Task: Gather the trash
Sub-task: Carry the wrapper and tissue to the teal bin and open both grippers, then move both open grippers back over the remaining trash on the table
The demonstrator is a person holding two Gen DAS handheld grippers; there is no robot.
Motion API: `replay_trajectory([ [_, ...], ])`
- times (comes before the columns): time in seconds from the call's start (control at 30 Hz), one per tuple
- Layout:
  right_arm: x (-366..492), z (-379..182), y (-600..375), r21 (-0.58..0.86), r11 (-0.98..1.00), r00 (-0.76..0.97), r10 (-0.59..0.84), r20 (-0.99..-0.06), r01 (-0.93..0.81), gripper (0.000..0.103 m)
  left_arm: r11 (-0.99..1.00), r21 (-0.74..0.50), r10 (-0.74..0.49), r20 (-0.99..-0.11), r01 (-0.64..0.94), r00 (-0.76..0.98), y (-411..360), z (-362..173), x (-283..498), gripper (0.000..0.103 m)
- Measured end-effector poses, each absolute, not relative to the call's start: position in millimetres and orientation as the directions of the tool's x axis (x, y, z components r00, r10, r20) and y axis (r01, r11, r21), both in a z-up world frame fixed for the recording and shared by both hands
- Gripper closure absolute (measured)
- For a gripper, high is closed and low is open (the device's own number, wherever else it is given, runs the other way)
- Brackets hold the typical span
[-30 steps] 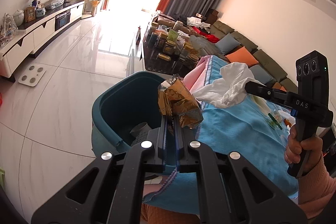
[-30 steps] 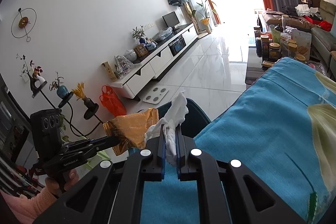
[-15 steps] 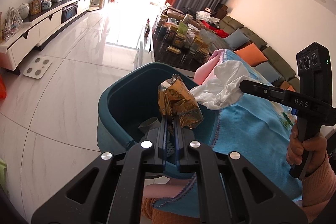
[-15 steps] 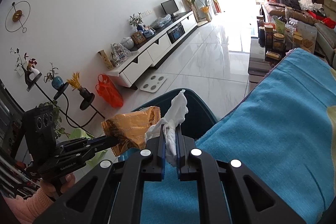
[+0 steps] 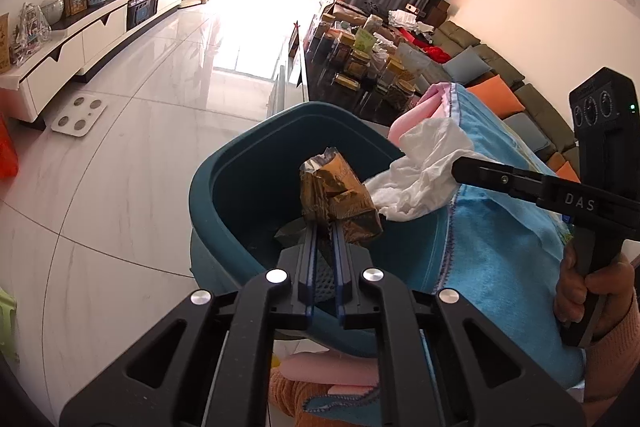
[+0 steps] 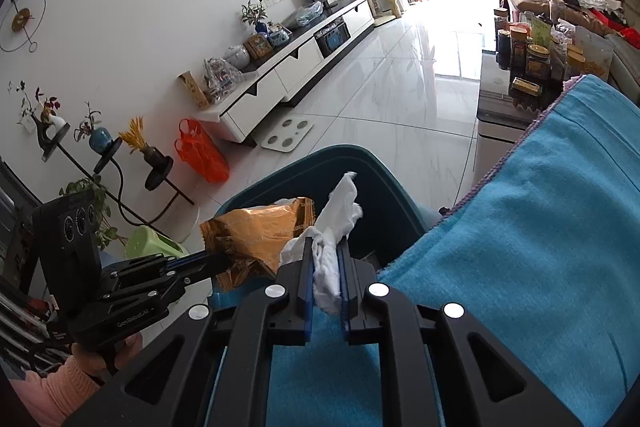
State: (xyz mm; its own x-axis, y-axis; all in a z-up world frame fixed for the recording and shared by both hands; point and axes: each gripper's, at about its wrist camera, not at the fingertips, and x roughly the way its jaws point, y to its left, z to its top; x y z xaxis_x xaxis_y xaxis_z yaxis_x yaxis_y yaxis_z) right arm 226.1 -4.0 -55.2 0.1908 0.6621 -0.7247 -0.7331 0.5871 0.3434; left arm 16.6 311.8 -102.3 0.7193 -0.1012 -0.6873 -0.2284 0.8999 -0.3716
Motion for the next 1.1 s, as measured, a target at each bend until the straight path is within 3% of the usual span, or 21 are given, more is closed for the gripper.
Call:
replay_trajectory([
  [0.17,229.0,-58.2,1.2,0.339,0.59,0.178,0.647,-0.741,-0.733,0.084,0.899,-0.371,-0.106,-0.7,-0.233,0.707,311.8,-110.7,24.9,0.094],
  [0.27,229.6,-59.7,0.1,0.342,0.592,0.176,0.647,-0.742,-0.73,0.081,0.899,-0.371,-0.108,-0.706,-0.235,0.7,310.7,-115.6,31.6,0.085],
  [0.67,221.9,-51.3,-25.5,0.372,0.589,0.195,0.683,-0.704,-0.718,0.079,0.913,-0.347,-0.084,-0.675,-0.214,0.733,298.6,-105.7,31.9,0.068],
  [0.8,210.1,-38.5,-45.1,0.361,0.583,0.226,0.701,-0.677,-0.728,0.074,0.932,-0.328,-0.093,-0.621,-0.15,0.778,281.7,-81.0,22.4,0.057],
  [0.87,203.7,-31.3,-56.2,0.347,0.588,0.251,0.704,-0.664,-0.73,0.067,0.939,-0.326,-0.111,-0.598,-0.114,0.794,272.6,-70.3,16.8,0.055],
  [1.1,178.9,-9.8,-104.4,0.293,0.616,0.341,0.702,-0.625,-0.731,0.064,0.943,-0.325,-0.239,-0.531,0.065,0.813,221.0,-40.3,17.6,0.051],
])
